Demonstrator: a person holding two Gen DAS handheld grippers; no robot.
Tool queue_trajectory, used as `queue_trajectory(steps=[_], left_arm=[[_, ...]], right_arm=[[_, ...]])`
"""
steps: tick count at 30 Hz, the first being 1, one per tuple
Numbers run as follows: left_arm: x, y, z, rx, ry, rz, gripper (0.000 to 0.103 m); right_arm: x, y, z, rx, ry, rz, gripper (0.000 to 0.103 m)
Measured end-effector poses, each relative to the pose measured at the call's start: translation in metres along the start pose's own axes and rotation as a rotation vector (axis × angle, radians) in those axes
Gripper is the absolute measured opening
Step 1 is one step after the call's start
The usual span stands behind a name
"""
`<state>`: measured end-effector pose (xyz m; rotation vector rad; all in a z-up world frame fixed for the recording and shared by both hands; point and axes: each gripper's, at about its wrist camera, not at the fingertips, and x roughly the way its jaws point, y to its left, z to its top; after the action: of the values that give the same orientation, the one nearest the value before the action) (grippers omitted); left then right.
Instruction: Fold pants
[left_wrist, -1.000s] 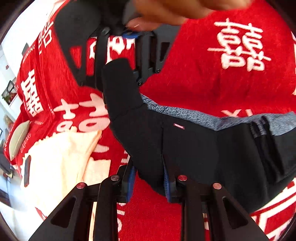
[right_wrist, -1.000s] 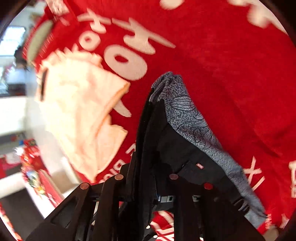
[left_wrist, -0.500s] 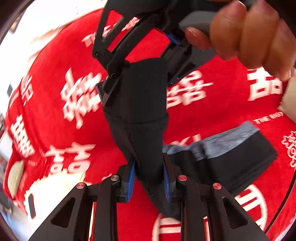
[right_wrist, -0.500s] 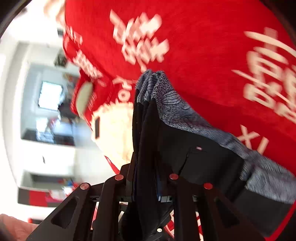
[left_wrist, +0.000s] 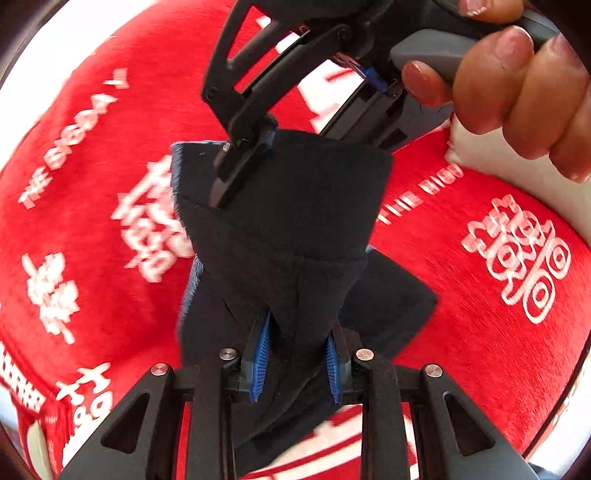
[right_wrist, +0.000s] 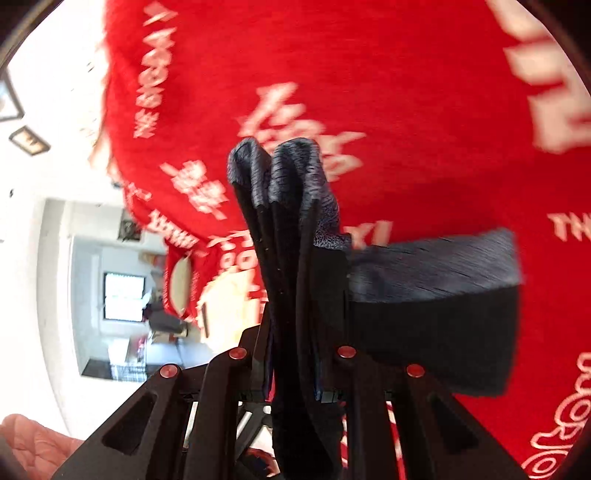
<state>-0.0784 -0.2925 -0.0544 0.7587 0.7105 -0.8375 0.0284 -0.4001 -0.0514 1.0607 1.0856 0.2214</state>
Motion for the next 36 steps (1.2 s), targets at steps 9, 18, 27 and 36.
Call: queue_trajectory(steps=[9, 18, 27, 36], left_arm=[[0.055, -0.046, -0.021, 0.045, 0.166, -0.05, 0.04], [0.015, 0.013, -0.023, -0.069, 0.151, -0.109, 0.061], [0.074, 0.173, -0.026, -0.433, 0.272, 0.074, 0.061], [0.157, 0.229, -0.053, -0.717, 0.413, 0.002, 0.061]], right_arm=[[0.02, -0.125, -0.023, 0.141, 0.004, -0.166, 0.021], [0.02, -0.127, -0.031, 0.124, -0.018, -0.255, 0.034], [-0.009, -0.098, -0.008, 0.065, -0.123, -0.435, 0.042], [0.027, -0.103, 0.049, 0.075, -0.1, -0.401, 0.021]])
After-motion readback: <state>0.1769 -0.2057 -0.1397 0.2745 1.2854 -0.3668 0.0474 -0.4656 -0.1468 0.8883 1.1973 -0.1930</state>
